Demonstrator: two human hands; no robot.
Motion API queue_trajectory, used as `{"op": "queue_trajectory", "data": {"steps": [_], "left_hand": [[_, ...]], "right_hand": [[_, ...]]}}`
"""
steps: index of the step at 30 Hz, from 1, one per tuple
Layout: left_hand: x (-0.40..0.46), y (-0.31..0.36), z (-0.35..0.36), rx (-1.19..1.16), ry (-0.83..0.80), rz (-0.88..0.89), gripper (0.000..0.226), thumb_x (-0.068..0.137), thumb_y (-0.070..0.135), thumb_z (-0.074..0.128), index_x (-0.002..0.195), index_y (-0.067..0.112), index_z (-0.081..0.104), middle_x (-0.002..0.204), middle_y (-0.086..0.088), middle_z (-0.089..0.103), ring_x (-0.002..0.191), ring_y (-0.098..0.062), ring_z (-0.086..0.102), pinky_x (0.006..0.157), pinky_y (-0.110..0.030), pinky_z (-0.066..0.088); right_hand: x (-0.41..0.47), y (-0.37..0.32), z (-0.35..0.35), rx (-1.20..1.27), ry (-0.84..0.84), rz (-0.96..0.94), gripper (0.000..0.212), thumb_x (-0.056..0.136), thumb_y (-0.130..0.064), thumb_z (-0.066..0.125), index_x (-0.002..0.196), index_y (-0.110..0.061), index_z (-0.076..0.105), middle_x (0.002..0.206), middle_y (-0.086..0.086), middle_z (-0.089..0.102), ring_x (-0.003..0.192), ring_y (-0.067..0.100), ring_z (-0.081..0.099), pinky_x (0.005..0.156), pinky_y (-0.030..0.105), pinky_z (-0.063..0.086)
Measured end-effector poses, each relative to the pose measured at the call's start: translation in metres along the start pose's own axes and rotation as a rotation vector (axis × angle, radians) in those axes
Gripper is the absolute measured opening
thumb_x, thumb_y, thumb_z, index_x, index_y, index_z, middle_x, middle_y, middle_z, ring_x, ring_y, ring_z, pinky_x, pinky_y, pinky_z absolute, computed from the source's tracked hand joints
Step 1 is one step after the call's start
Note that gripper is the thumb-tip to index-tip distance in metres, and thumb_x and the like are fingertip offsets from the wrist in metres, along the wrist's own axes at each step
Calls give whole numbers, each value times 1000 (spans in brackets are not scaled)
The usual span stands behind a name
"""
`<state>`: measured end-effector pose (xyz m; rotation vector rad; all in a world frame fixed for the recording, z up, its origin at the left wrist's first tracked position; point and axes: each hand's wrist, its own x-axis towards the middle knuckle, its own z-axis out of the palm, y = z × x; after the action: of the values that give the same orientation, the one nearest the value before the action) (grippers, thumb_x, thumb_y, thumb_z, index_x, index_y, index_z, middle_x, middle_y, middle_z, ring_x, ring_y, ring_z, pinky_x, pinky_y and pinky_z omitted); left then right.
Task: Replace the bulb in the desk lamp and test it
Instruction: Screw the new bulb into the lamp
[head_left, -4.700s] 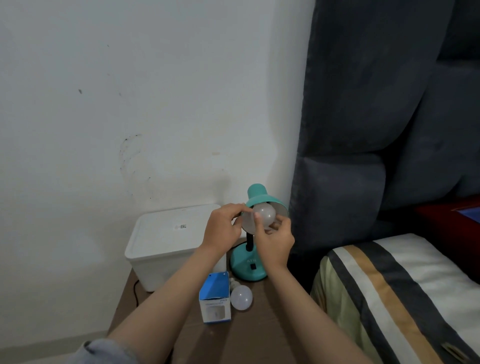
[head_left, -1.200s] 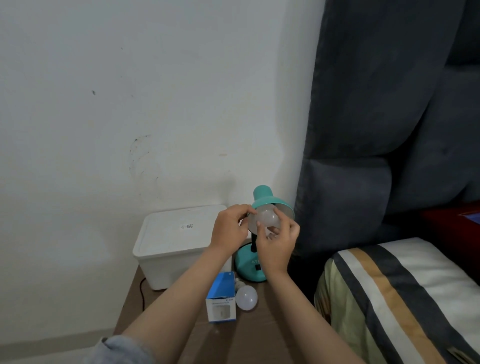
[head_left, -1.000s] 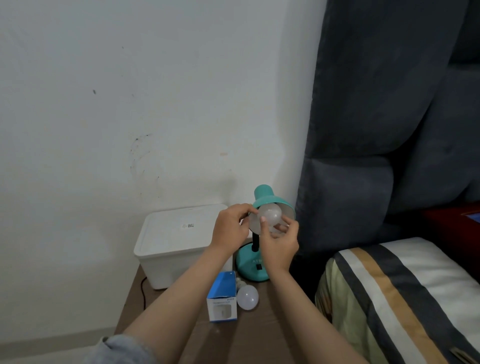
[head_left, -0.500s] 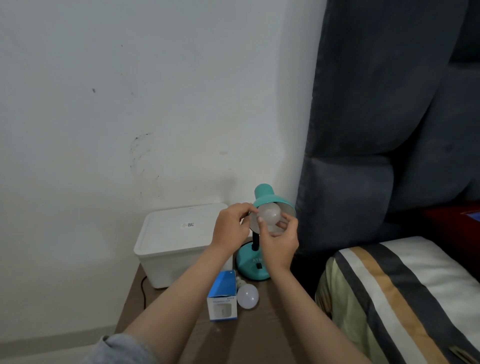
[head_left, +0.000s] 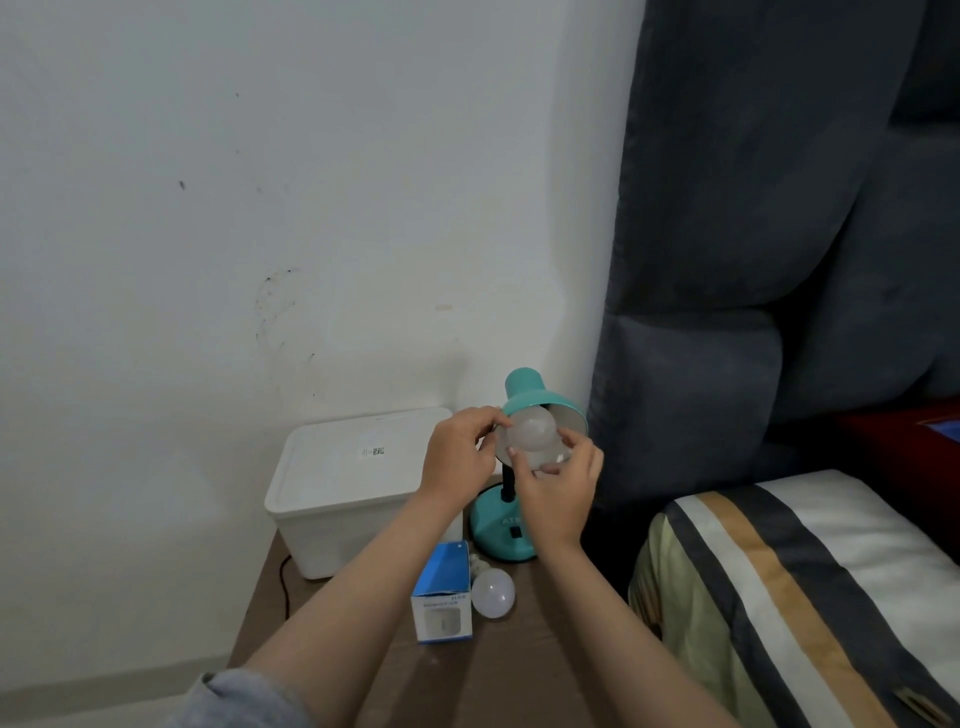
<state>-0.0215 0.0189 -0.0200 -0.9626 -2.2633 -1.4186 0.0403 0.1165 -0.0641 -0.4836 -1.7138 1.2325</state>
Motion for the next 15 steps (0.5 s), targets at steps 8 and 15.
{"op": "queue_trajectory", "data": {"steps": [8,15], "left_hand": [[1,0,-1,5,-8,7,29,79,-7,57,91,16,70,93,-4,70,84,-18,66,81,-39,56],[1,1,0,2,-2,7,30,79,-7,56,91,16,70,92,-4,71,84,-19,66,80,-39,56]], "right_hand": [[6,1,0,-56,-77,-132,48,78,-16,74,122,-22,57,113,3,48,84,16,60,70,23,54],[4,-2,0,-96,-35,-125,48,78,-21,75,121,-18,54,118,4,44,88,8,56,73,26,55]]}}
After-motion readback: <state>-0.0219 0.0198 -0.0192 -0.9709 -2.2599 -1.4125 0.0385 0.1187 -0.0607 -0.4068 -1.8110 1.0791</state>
